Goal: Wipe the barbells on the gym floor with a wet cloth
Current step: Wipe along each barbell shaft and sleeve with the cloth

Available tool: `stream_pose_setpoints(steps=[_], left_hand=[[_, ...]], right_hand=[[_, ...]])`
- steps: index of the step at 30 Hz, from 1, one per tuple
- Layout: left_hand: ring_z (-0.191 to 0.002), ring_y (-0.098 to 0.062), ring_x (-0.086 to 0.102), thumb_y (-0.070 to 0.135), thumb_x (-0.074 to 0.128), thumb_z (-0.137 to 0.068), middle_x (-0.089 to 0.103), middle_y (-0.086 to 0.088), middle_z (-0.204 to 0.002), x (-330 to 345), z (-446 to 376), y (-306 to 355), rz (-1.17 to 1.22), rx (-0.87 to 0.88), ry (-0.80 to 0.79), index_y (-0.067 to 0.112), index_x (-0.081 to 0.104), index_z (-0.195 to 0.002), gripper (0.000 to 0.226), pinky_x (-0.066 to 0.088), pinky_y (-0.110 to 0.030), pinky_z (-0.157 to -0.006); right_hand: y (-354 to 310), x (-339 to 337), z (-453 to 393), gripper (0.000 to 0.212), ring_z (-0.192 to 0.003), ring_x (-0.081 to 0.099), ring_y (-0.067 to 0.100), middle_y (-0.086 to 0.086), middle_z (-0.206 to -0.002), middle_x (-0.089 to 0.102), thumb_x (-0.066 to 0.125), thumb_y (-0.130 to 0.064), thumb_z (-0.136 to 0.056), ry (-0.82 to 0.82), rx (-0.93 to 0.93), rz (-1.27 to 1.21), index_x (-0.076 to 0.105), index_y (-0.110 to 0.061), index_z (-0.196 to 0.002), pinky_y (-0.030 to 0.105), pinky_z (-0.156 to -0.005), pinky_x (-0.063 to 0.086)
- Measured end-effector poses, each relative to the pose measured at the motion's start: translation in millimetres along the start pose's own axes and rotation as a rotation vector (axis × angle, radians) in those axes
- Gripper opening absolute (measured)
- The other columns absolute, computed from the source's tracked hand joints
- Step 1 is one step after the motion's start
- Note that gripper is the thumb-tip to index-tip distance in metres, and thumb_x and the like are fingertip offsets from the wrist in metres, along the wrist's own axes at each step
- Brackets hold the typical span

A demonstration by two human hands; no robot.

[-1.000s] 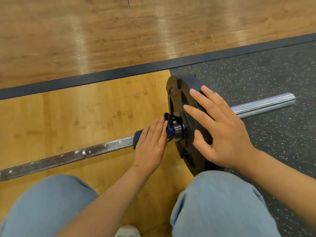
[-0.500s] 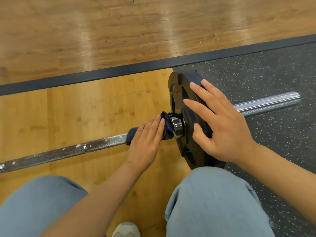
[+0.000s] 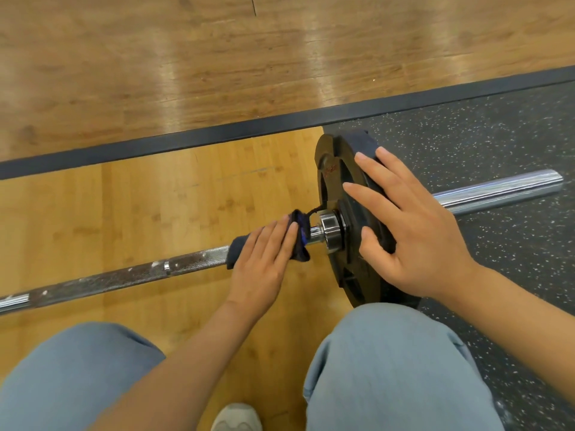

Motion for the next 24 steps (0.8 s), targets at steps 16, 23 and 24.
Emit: stream_pose_setpoints(steps=[16, 23, 24], left_hand=[[-0.12, -0.037, 0.053, 0.014, 0.05, -0.099, 0.053, -0.022, -0.139, -5.2, 4.3, -22.7, 0.019, -0.096, -0.008, -0.002, 0.043, -0.143, 0.047, 0.044, -0.051, -0.101], [-0.123, -0.039, 0.049, -0.002, 0.048, -0.086, 0.051, -0.022, -0.139, 13.9, -26.5, 30.2, 0.033, -0.133, 0.068, -0.004, 0.039, -0.143, 0.058, 0.033, -0.051, -0.108], [-0.123, -0.038, 0.049, -0.003, 0.044, -0.087, 0.051, -0.022, -0.139, 13.7, -27.0, 28.1, 0.025, -0.12, 0.078, -0.003, 0.038, -0.144, 0.057, 0.033, -0.049, -0.107]], right_hand=[[-8.1, 0.3, 1.0, 0.055, -0.148, 0.029, 0.032, 0.016, -0.154, 0.039, 0.05, -0.025, -0.089, 0.008, -0.113, 0.12, 0.056, -0.007, -0.14, 0.046, -0.123, 0.02], [-11.1, 1.6, 0.5, 0.052, -0.148, 0.03, 0.031, 0.015, -0.154, 0.04, 0.048, -0.024, -0.091, -0.003, -0.131, 0.138, 0.056, -0.006, -0.139, 0.044, -0.123, 0.02], [-10.7, 2.0, 0.6, 0.053, -0.148, 0.029, 0.031, 0.015, -0.154, 0.039, 0.048, -0.024, -0.091, -0.011, -0.13, 0.137, 0.056, -0.007, -0.139, 0.044, -0.123, 0.02]])
Point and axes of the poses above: each hand's wrist, its own z-axis away from the middle knuckle, its own x-axis out of the palm, y = z × x, the point moved 10 cm from there along -z, towards the middle knuckle
